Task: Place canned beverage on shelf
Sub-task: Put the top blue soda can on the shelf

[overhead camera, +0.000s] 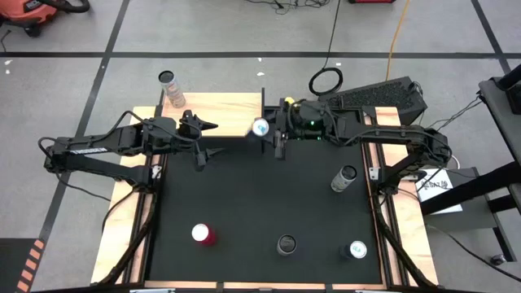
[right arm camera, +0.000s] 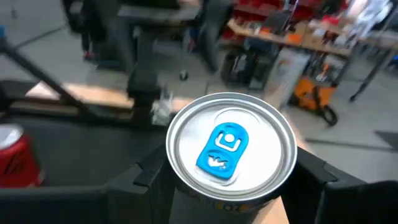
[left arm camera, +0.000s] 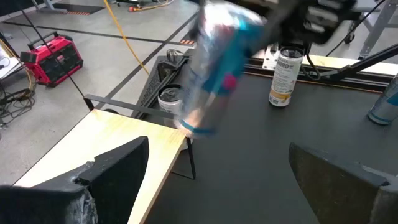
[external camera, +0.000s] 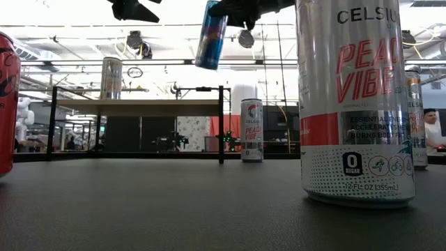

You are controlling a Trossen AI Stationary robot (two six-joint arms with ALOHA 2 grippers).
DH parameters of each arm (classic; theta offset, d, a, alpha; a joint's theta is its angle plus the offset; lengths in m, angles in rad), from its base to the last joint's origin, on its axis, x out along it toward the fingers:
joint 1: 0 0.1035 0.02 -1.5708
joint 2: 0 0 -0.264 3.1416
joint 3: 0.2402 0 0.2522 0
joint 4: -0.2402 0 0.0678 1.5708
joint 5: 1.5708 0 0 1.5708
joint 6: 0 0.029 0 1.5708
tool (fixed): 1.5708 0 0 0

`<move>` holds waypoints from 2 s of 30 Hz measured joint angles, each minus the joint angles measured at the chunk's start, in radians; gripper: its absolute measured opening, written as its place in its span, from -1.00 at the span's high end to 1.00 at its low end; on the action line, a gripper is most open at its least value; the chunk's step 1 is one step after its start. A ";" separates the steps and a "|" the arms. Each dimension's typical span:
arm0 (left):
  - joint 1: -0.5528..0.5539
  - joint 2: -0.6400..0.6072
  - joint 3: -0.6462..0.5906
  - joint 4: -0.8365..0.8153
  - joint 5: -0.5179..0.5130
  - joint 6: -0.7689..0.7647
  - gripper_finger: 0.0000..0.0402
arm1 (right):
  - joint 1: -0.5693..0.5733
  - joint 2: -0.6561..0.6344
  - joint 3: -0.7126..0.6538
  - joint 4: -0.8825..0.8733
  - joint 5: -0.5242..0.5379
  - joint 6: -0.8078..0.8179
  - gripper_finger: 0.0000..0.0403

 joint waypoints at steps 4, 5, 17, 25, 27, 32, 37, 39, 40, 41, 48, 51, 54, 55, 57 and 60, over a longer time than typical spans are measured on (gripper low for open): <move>0.000 0.000 0.000 0.000 0.000 0.000 -0.95 | -0.040 0.008 0.026 0.012 -0.004 -0.001 0.03; 0.000 0.000 0.000 0.000 0.001 0.000 -0.95 | -0.050 0.017 0.029 0.019 -0.004 -0.001 0.03; 0.000 0.000 0.000 -0.032 0.005 0.000 -0.95 | -0.137 0.186 0.120 0.130 -0.073 0.042 0.03; 0.000 0.000 0.000 -0.059 0.005 0.000 -0.95 | -0.162 0.310 0.296 -0.021 -0.118 0.049 0.02; 0.000 0.000 0.000 -0.060 0.004 0.000 -0.95 | -0.171 0.331 0.328 -0.052 -0.125 0.047 0.02; 0.000 0.000 0.000 -0.062 0.004 0.006 -0.95 | -0.199 0.349 0.386 -0.080 -0.163 0.059 0.01; 0.000 0.000 0.000 -0.071 0.004 0.007 -0.95 | -0.244 0.348 0.407 -0.109 -0.217 0.089 0.01; 0.000 0.000 0.000 -0.071 0.004 0.007 -0.95 | -0.262 0.349 0.408 -0.112 -0.260 0.113 0.01; 0.000 0.000 0.000 -0.071 0.004 0.007 -0.95 | -0.267 0.349 0.410 -0.122 -0.264 0.113 0.01; 0.000 0.000 0.000 -0.071 0.004 0.006 -0.95 | -0.271 0.348 0.411 -0.137 -0.263 0.109 0.01; 0.000 0.000 0.000 -0.077 0.004 0.007 -0.95 | -0.293 0.349 0.410 -0.227 -0.265 0.083 0.00; 0.000 0.000 0.000 -0.077 0.004 0.007 -0.95 | -0.302 0.348 0.411 -0.249 -0.265 0.076 0.00; 0.000 0.000 0.000 -0.077 0.004 0.006 -0.95 | -0.307 0.349 0.410 -0.261 -0.266 0.075 0.00; 0.000 0.000 0.000 -0.077 0.004 0.006 -0.95 | -0.308 0.349 0.410 -0.261 -0.267 0.076 0.00; 0.000 0.000 0.000 -0.077 0.004 0.006 -0.95 | -0.308 0.349 0.410 -0.257 -0.267 0.077 0.00; 0.000 0.000 0.000 -0.076 0.004 0.005 -0.95 | -0.308 0.349 0.410 -0.259 -0.267 0.078 -0.03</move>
